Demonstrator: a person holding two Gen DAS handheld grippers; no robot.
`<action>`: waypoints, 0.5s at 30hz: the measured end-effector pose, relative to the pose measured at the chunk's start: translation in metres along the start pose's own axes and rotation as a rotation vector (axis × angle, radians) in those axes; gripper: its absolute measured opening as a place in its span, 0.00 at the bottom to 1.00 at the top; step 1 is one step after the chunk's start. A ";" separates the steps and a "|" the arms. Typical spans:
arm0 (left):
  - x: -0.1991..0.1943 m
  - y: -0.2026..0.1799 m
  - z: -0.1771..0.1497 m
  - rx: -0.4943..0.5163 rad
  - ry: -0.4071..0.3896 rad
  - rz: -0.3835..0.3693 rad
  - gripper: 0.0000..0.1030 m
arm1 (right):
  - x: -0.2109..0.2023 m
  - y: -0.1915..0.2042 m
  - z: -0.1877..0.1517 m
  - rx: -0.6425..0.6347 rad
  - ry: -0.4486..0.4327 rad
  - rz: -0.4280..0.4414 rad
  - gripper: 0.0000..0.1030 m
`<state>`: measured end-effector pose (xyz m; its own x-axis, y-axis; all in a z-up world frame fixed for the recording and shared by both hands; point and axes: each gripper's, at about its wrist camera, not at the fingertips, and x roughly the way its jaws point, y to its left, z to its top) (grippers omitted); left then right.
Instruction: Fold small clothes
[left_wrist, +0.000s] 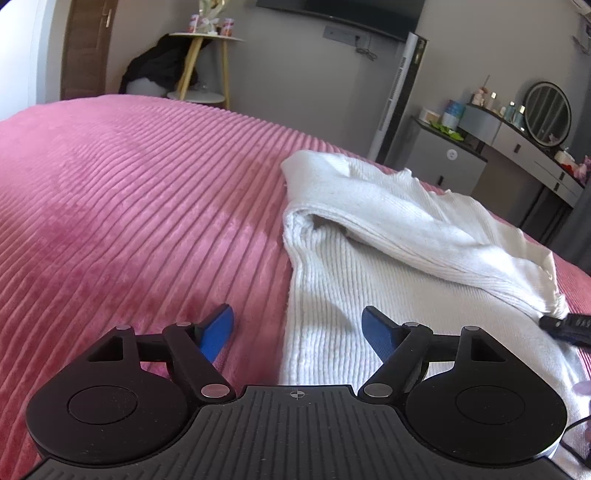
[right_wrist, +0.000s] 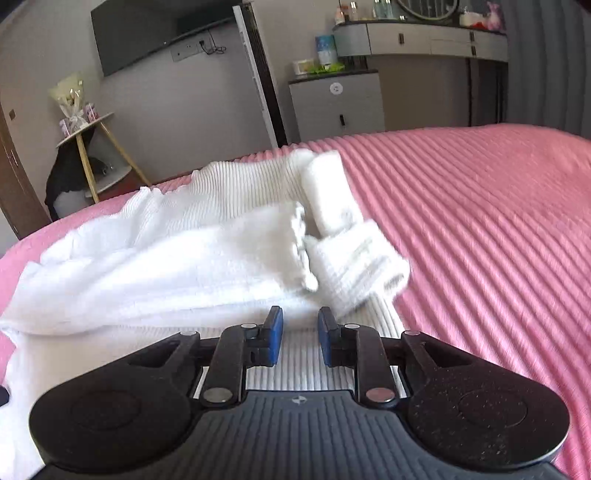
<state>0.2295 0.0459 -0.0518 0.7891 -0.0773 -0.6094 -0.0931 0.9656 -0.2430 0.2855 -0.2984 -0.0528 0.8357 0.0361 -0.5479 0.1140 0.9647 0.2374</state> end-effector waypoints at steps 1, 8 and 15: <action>0.001 0.000 0.000 0.005 -0.001 -0.005 0.79 | 0.000 0.000 0.000 0.006 0.002 0.000 0.20; 0.005 -0.001 -0.002 0.005 0.006 -0.015 0.78 | -0.052 0.006 -0.006 -0.092 0.078 -0.013 0.22; -0.005 -0.013 -0.015 0.136 0.011 0.034 0.60 | -0.132 -0.036 -0.061 -0.103 0.171 -0.055 0.27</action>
<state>0.2174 0.0301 -0.0572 0.7801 -0.0464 -0.6239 -0.0357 0.9923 -0.1185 0.1384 -0.3217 -0.0377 0.7253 0.0180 -0.6882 0.0943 0.9876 0.1252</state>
